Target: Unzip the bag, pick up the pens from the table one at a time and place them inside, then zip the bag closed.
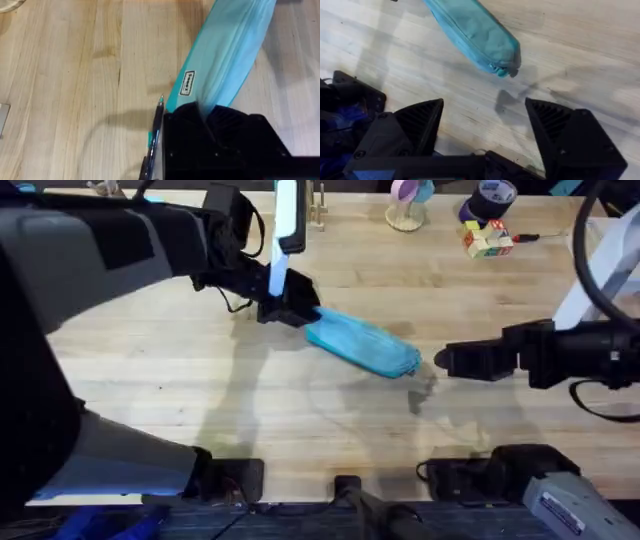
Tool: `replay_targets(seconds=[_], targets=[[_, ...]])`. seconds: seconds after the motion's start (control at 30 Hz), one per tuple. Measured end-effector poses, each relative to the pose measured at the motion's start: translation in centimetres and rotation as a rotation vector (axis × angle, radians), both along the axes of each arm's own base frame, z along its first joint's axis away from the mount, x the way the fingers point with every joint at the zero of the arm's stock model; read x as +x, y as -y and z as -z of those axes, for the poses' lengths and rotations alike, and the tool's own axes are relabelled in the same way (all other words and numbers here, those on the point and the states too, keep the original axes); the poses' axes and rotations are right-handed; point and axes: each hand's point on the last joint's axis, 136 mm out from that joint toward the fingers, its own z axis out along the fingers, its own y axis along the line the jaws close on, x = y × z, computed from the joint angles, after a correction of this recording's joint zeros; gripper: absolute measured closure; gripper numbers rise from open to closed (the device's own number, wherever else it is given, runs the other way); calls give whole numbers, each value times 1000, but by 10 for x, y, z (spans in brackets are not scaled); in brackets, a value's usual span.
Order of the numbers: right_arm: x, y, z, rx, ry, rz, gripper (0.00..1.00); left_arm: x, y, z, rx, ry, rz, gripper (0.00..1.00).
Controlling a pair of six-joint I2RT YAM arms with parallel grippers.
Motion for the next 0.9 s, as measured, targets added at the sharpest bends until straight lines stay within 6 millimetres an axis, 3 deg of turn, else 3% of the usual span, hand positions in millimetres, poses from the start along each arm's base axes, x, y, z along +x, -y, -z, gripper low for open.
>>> replay_targets(seconds=[0.57,0.67,0.9], targets=[[-5,2,3,-9,-28,8,6,0,0,0,0,0,0,958],[8,7,13,-36,9,23,5,0,0,0,0,0,0,958],[18,9,43,-39,1,51,6,0,0,0,0,0,0,957]])
